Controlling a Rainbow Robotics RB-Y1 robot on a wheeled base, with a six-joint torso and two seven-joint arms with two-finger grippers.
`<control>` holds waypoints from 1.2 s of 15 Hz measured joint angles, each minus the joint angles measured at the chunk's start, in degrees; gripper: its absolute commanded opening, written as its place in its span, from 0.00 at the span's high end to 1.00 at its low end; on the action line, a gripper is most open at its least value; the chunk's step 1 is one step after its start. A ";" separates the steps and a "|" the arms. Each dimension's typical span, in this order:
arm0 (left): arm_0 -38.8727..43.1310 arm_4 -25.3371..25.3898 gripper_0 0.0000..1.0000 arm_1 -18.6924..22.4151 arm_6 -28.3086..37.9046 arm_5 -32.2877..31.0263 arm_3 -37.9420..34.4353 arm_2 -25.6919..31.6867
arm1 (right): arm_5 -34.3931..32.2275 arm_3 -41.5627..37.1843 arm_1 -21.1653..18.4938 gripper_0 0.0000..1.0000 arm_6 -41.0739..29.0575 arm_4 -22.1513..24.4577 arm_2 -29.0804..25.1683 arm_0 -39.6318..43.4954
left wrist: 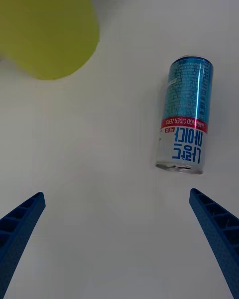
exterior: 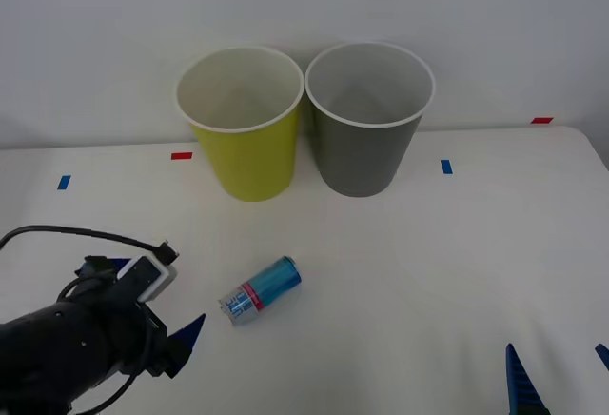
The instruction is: Put cans in the gray bin and PET bottles in the light green bin.
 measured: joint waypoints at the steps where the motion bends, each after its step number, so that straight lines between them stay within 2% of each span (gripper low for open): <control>1: -2.08 1.86 0.00 -0.07 -0.48 2.73 -0.01 -0.10 | 0.00 0.00 0.00 0.00 0.00 0.00 0.00 0.00; 3: -5.65 4.91 0.00 -0.82 -3.41 7.41 0.01 -0.16 | 0.00 0.00 0.00 0.00 0.00 0.00 0.00 0.00; 6: -8.73 7.01 0.00 -5.27 -8.24 13.09 0.10 -0.20 | 0.00 0.00 0.00 0.00 0.00 0.00 0.00 0.00; 8: -9.70 7.49 0.00 -6.98 -8.77 13.73 0.73 -0.99 | 0.00 0.00 0.00 0.00 0.00 0.00 0.00 0.00; 15: -11.19 7.05 0.00 -6.87 -8.10 13.38 0.73 -1.76 | 0.00 0.00 0.00 0.00 0.00 0.00 0.00 0.00; 18: -11.55 6.47 0.00 -8.94 -8.05 14.12 0.75 -1.78 | 0.00 0.00 0.00 0.00 0.00 0.00 0.00 0.00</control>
